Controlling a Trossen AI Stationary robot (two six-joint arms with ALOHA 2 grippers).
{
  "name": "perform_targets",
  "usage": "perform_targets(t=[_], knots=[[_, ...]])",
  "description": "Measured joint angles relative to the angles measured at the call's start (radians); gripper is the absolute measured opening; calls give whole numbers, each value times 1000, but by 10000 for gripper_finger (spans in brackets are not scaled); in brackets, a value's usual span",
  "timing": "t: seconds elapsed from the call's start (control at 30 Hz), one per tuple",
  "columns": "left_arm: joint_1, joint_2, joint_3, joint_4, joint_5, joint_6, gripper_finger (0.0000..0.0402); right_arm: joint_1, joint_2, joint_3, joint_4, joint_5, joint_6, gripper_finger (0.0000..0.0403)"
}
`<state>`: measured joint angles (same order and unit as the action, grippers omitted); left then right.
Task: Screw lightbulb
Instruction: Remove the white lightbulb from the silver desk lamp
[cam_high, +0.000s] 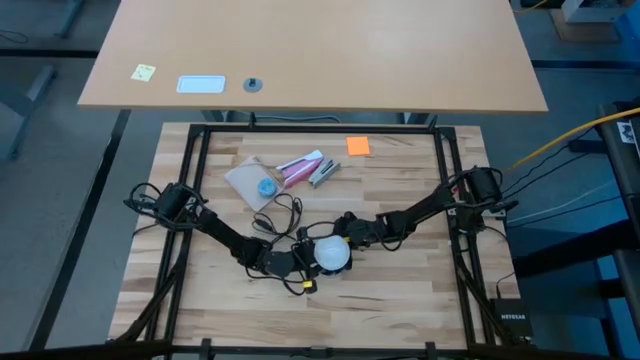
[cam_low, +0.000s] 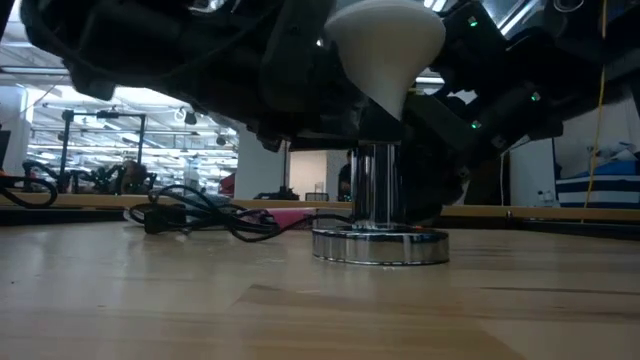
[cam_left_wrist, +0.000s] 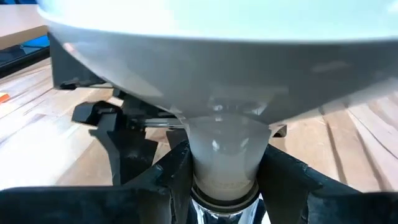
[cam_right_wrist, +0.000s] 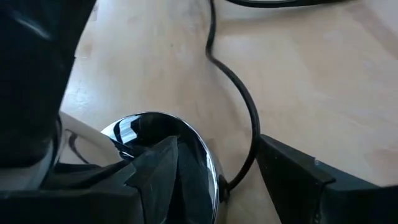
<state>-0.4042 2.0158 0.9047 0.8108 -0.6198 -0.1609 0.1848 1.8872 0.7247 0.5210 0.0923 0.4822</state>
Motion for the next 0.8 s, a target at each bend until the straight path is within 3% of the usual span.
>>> perform_targets(t=[0.37, 0.8], knots=[[-28, -1, 2, -19, -19, 1, 141, 1, 7, 16, -59, 12, 14, 215], [-28, 0, 5, -21, -46, 3, 141, -3, 8, 15, -58, -34, 6, 51]])
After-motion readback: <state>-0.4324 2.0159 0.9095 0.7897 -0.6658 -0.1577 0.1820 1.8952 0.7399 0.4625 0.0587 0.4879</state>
